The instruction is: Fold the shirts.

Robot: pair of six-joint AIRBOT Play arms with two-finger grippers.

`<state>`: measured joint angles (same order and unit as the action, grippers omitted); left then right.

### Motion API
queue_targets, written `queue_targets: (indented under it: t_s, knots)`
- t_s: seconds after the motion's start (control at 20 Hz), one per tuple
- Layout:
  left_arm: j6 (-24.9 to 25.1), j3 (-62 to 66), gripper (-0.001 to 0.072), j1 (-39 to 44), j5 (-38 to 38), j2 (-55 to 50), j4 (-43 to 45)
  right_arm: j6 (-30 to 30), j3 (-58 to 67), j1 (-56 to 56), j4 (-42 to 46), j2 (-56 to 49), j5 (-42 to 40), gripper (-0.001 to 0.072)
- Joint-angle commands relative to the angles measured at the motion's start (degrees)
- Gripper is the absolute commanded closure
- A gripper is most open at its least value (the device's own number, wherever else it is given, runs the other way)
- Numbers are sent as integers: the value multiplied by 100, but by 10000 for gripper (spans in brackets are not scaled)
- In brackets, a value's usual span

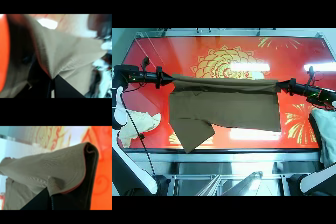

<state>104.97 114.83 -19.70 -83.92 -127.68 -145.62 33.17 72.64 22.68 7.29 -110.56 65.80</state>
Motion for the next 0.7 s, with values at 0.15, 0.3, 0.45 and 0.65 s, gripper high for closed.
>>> queue_targets:
  t_s: [0.15, 0.3, 0.45, 0.65]
  knots:
    - [-149, -111, 690, 332, -103, 31, 1344, 271, 4, -83, 603, -17, -2, 688]
    - [-127, -46, 689, 433, -127, 31, 1438, 271, 7, -63, 605, -13, 11, 687]
    - [-131, 542, 30, 358, -719, 76, 1364, 695, 20, 129, 844, 197, 181, 325]
    - [-168, -57, 3, -66, -1231, 944, 1403, 1777, -66, 678, 2894, 1088, 1176, 351]
